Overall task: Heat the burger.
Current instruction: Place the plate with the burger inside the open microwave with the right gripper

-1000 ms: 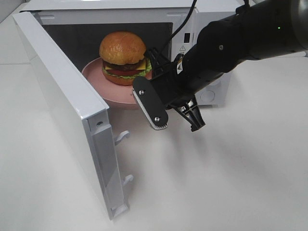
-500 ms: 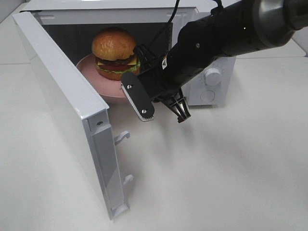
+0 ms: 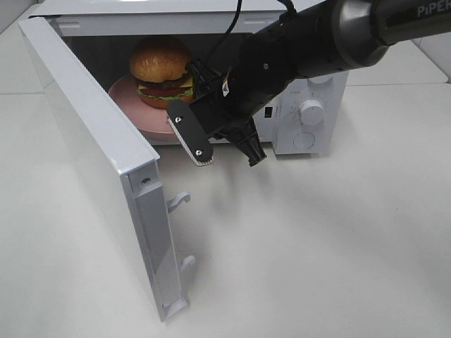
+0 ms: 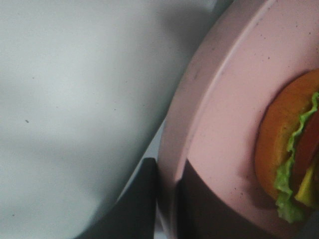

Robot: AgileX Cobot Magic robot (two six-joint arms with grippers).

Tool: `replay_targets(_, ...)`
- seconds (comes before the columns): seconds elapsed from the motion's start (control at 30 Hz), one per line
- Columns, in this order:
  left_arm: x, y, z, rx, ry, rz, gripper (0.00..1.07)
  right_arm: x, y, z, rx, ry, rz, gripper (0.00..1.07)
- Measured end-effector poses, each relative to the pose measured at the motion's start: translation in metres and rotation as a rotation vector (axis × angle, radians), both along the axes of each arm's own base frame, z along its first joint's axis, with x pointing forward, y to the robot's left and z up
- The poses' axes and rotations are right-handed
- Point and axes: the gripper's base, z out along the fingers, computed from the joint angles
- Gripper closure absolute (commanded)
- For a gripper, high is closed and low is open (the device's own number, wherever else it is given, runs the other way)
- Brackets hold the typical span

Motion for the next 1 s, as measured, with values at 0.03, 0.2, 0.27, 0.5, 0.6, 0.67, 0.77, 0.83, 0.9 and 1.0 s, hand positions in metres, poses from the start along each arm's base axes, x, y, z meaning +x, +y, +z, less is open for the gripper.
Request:
replay_targets(0.03,0.0,0.0,0.0,0.0,0.0,0.0,0.04,0.004,0.002,0.0,0.003,0.003,-0.012,1.07)
replay_targets(0.2,0.0,0.0,0.0,0.0,0.0,0.0,0.04,0.014,0.007,-0.003,0.015,0.003,-0.035,1.07)
replay_targets(0.27,0.0,0.0,0.0,0.0,0.0,0.0,0.04,0.018,0.008,-0.004,0.012,0.009,-0.046,1.07)
replay_targets(0.5,0.0,0.0,0.0,0.0,0.0,0.0,0.04,0.028,0.012,-0.007,0.018,0.029,-0.09,1.07)
replay_targets(0.6,0.0,0.0,0.0,0.0,0.0,0.0,0.04,0.035,0.016,-0.006,0.034,0.014,-0.1,1.07)
replay_targets(0.67,0.0,0.0,0.0,0.0,0.0,0.0,0.04,0.037,0.017,-0.006,0.035,0.01,-0.102,1.07)
replay_targets(0.77,0.0,0.0,0.0,0.0,0.0,0.0,0.04,0.041,0.02,-0.008,0.048,0.017,-0.128,1.07)
replay_targets(0.83,0.0,0.0,0.0,0.0,0.0,0.0,0.04,0.042,0.02,-0.01,0.048,0.02,-0.133,1.07)
replay_targets(0.9,0.0,0.0,0.0,0.0,0.0,0.0,0.04,0.042,0.02,-0.011,0.051,0.03,-0.145,1.07)
replay_targets(1.0,0.0,0.0,0.0,0.0,0.0,0.0,0.04,0.042,0.02,-0.011,0.052,0.031,-0.146,1.05)
